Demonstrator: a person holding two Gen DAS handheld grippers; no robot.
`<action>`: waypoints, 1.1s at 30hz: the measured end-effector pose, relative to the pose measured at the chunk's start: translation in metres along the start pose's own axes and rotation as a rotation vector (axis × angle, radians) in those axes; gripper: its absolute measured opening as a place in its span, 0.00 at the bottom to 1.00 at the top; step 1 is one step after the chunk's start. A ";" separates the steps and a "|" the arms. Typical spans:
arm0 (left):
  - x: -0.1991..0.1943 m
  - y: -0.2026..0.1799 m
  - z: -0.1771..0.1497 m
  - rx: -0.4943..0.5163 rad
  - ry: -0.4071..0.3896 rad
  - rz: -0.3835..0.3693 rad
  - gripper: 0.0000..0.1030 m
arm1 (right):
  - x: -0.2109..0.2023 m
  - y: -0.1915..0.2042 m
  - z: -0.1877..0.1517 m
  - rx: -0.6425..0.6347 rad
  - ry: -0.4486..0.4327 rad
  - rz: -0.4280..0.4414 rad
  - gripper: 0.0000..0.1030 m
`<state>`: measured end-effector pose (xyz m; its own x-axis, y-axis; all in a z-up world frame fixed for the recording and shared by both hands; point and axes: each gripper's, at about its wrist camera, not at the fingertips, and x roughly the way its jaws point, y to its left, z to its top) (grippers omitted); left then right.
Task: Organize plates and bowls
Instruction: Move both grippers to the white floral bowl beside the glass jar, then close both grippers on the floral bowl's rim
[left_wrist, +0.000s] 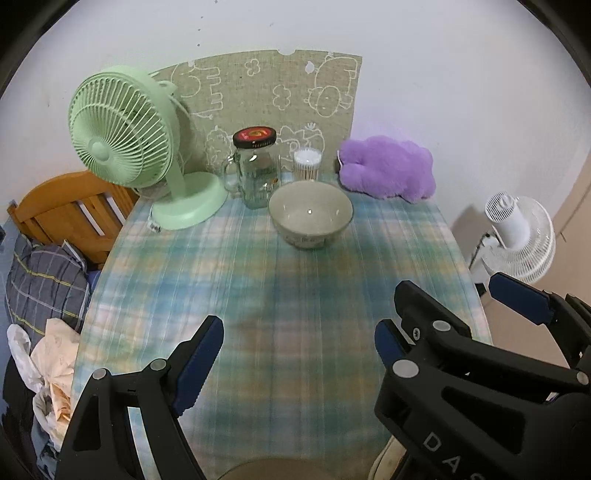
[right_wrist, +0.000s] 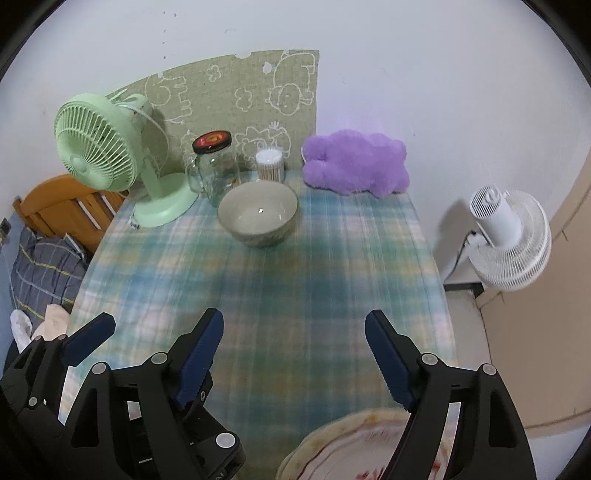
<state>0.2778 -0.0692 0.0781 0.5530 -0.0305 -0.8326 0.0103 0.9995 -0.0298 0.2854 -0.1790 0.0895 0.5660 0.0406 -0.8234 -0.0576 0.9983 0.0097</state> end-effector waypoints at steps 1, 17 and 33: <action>0.005 -0.004 0.006 -0.006 -0.002 0.008 0.83 | 0.007 -0.006 0.008 -0.009 -0.001 0.010 0.80; 0.093 -0.029 0.077 -0.047 -0.035 0.165 0.76 | 0.104 -0.040 0.089 -0.054 -0.035 0.114 0.81; 0.188 -0.004 0.107 -0.087 0.036 0.195 0.41 | 0.201 -0.022 0.122 -0.035 0.019 0.118 0.49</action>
<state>0.4716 -0.0779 -0.0192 0.5071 0.1619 -0.8465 -0.1670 0.9820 0.0878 0.5010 -0.1874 -0.0070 0.5375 0.1568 -0.8286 -0.1517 0.9845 0.0879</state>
